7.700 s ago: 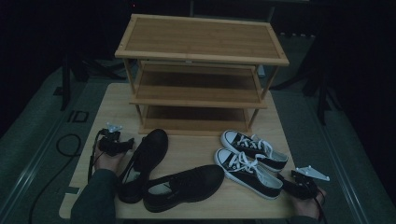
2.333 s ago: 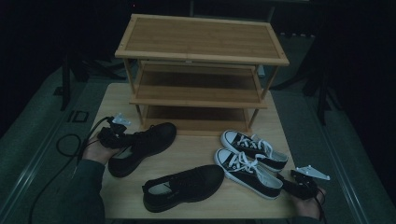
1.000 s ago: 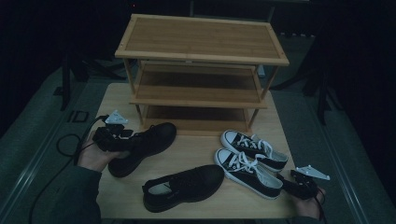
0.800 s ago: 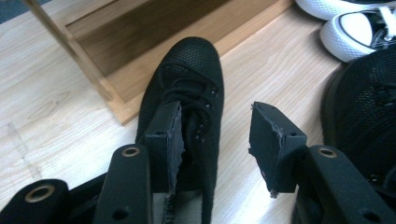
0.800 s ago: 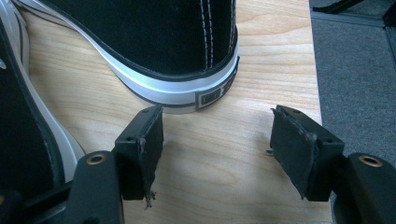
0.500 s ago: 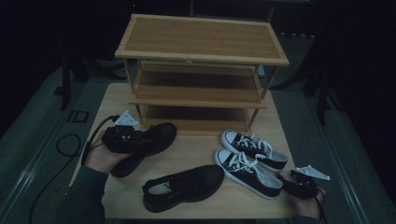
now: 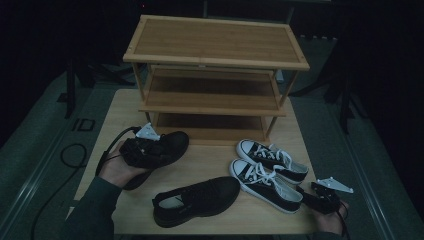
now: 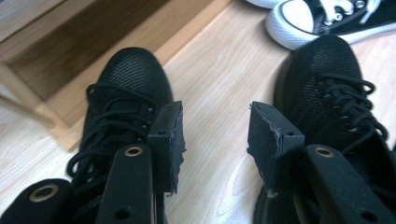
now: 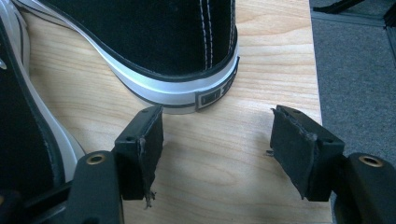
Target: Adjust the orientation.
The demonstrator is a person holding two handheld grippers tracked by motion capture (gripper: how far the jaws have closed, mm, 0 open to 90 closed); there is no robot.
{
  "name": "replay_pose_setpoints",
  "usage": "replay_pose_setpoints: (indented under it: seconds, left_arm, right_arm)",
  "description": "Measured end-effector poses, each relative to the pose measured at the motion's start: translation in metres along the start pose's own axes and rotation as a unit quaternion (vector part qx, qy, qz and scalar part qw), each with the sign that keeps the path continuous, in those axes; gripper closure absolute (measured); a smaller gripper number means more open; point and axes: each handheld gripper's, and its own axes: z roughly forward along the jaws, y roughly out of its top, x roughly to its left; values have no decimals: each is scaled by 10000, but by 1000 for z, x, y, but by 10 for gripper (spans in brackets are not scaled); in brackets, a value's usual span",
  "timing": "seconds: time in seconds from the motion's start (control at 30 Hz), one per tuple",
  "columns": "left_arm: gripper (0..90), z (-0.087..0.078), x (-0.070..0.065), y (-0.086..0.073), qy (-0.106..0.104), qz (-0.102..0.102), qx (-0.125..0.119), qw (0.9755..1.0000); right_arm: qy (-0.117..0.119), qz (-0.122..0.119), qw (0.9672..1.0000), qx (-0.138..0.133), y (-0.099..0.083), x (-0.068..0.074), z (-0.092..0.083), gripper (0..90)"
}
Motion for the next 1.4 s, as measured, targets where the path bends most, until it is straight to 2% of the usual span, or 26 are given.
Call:
replay_pose_setpoints:
  seconds: [0.37, 0.73, 0.97, 1.4]
  left_arm:
    - [588, 7, -8, 6, -253, 218, 154, 9993]
    - [585, 15, -16, 6, -350, 365, 318, 9982]
    - [584, 21, -23, 8, -429, 525, 480, 9965]
    - [588, 25, -34, 5, -533, 733, 637, 9938]
  right_arm:
    - [-2, 6, 10000, -2, 0, 0, 0, 343]
    - [-1, 8, 10000, -1, 0, 0, 0, 343]
    - [-3, 15, 10000, 1, 0, 0, 0, 343]
    - [1, 24, 10000, 4, 0, 0, 0, 343]
